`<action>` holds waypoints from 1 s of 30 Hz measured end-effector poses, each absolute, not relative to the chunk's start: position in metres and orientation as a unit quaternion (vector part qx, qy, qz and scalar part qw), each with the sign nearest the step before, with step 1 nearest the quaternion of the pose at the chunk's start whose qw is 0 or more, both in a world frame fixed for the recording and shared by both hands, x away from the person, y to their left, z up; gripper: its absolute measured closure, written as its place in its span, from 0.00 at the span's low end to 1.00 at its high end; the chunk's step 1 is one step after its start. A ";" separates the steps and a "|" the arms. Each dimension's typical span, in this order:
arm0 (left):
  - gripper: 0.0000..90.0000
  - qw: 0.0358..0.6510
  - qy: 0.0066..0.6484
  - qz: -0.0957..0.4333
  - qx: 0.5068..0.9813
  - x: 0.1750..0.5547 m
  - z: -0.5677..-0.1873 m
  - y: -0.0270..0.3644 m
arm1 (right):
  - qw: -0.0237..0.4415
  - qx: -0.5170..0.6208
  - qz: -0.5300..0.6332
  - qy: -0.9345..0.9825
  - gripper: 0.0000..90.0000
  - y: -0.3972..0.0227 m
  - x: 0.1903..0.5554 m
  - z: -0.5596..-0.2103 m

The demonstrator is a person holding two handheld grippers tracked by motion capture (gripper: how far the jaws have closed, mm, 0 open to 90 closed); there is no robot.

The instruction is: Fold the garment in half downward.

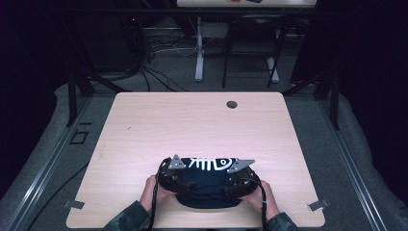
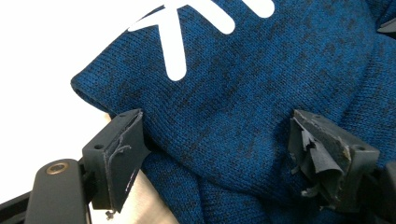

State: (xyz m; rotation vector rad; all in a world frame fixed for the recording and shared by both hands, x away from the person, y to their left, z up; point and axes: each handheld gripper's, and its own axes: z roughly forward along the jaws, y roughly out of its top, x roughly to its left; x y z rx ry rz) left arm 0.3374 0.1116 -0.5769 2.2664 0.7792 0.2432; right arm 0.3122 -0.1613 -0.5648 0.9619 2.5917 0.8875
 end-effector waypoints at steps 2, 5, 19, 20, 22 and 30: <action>0.22 0.355 0.301 0.103 0.879 0.341 -0.576 0.112 | 0.118 0.332 0.304 0.885 0.23 -0.161 0.317 -0.565; 0.21 0.354 0.307 0.102 0.877 0.348 -0.577 0.113 | 0.123 0.335 0.301 0.884 0.17 -0.160 0.325 -0.566; 0.14 0.381 0.327 0.086 0.861 0.360 -0.572 0.119 | 0.110 0.360 0.330 0.866 0.06 -0.165 0.337 -0.561; 0.13 0.385 0.328 0.091 0.858 0.359 -0.569 0.120 | 0.112 0.359 0.334 0.864 0.06 -0.166 0.335 -0.558; 0.12 0.391 0.326 0.100 0.855 0.357 -0.563 0.123 | 0.113 0.359 0.343 0.860 0.05 -0.168 0.332 -0.551; 0.09 0.394 0.336 0.128 0.846 0.344 -0.554 0.143 | 0.135 0.360 0.359 0.851 0.05 -0.184 0.314 -0.535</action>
